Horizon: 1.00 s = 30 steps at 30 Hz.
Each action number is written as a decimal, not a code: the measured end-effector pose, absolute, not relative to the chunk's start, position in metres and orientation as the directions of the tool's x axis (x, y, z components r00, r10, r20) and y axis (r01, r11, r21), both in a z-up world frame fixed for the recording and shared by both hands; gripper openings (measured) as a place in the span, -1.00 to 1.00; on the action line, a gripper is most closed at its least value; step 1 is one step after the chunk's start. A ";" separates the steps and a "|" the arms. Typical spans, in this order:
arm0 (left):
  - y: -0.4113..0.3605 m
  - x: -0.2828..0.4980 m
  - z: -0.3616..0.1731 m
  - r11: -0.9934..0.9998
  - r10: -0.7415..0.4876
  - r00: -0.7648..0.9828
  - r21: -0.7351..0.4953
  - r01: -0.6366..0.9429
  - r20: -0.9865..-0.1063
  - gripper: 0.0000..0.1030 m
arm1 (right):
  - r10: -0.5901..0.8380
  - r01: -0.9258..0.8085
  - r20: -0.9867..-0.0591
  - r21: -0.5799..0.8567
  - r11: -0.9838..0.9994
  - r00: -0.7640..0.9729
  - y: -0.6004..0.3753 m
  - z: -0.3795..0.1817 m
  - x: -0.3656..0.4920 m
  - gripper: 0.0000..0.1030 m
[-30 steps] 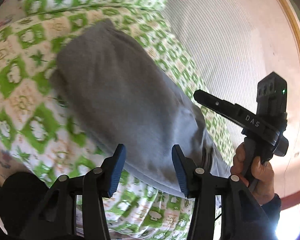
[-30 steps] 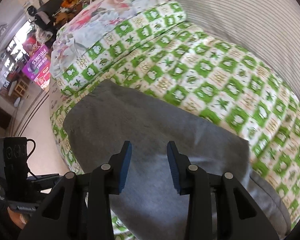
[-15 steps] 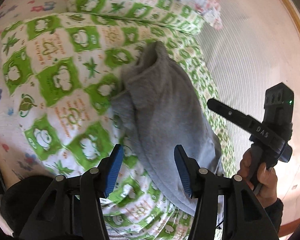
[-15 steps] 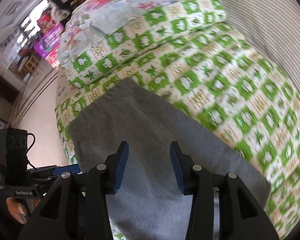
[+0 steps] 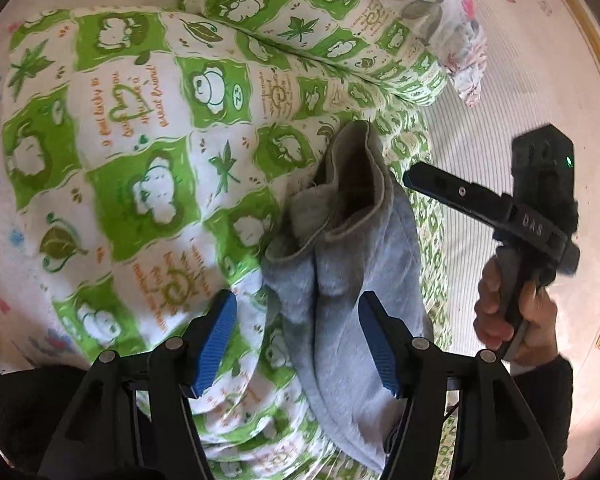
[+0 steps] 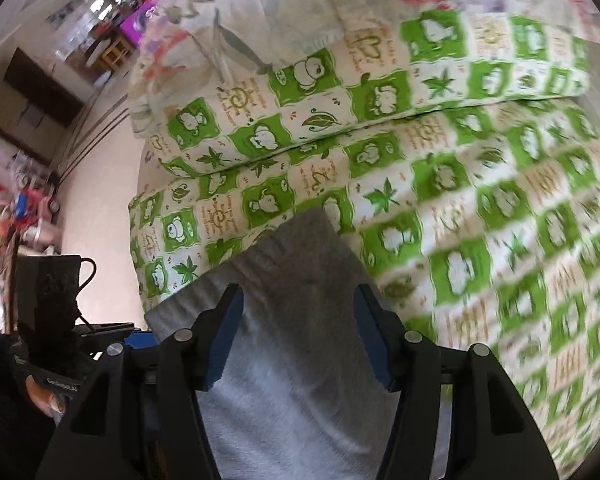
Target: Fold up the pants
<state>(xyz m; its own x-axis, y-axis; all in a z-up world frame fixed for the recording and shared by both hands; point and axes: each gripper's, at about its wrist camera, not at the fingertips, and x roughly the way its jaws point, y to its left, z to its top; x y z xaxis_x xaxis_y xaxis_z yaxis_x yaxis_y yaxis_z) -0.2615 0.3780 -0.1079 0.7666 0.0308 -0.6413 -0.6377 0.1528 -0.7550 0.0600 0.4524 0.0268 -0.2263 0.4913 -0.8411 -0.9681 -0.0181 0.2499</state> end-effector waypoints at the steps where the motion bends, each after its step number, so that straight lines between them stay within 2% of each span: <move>1: 0.380 -0.260 -0.109 0.146 0.032 0.769 -0.758 -0.636 -0.639 0.25 | 0.475 -0.964 -0.845 0.263 -0.029 -0.245 0.459 0.026 0.063 0.14; 7: 0.386 -0.251 -0.118 0.121 0.047 0.769 -0.761 -0.638 -0.637 0.34 | 0.376 -0.934 -0.856 0.337 -0.116 -0.355 0.493 0.022 0.075 0.19; 12: 0.382 -0.245 -0.118 0.126 0.082 0.757 -0.747 -0.653 -0.648 0.39 | 0.258 -0.923 -0.887 0.363 -0.126 -0.384 0.512 -0.007 0.080 0.28; 15: 0.381 -0.238 -0.115 0.139 0.102 0.746 -0.733 -0.666 -0.658 0.38 | 0.267 -0.927 -0.888 0.346 -0.145 -0.373 0.514 -0.017 0.073 0.27; 16: 0.381 -0.236 -0.114 0.149 0.107 0.745 -0.730 -0.667 -0.659 0.36 | 0.284 -0.927 -0.883 0.342 -0.157 -0.374 0.513 -0.016 0.071 0.25; 17: 0.381 -0.234 -0.113 0.160 0.110 0.743 -0.727 -0.668 -0.660 0.36 | 0.300 -0.927 -0.878 0.338 -0.162 -0.373 0.511 -0.015 0.069 0.01; 18: 0.381 -0.232 -0.111 0.174 0.116 0.747 -0.727 -0.665 -0.655 0.19 | 0.308 -0.927 -0.875 0.342 -0.153 -0.374 0.511 -0.016 0.069 -0.28; 19: 0.380 -0.231 -0.110 0.195 0.116 0.757 -0.733 -0.652 -0.643 -0.30 | 0.315 -0.928 -0.873 0.343 -0.147 -0.372 0.509 -0.016 0.069 -0.36; 20: 0.381 -0.229 -0.109 0.207 0.105 0.762 -0.735 -0.646 -0.639 -0.46 | 0.327 -0.931 -0.873 0.332 -0.150 -0.363 0.506 -0.014 0.067 -0.49; 24: 0.380 -0.227 -0.103 0.227 0.099 0.781 -0.750 -0.621 -0.616 -0.53 | 0.386 -0.937 -0.854 0.315 -0.148 -0.349 0.494 -0.003 0.065 -0.64; 30: 0.364 -0.216 -0.067 0.316 0.125 0.800 -0.741 -0.592 -0.586 -0.53 | 0.484 -0.937 -0.804 0.326 -0.128 -0.346 0.461 0.030 0.072 -0.67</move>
<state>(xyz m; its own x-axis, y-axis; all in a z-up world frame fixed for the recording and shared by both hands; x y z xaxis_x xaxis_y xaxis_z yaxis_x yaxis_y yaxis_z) -0.2157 0.3641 -0.0675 0.8004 0.1254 -0.5862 -0.5923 0.3163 -0.7410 0.0722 0.4611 0.0302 -0.3457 0.4839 -0.8040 -0.9368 -0.1282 0.3256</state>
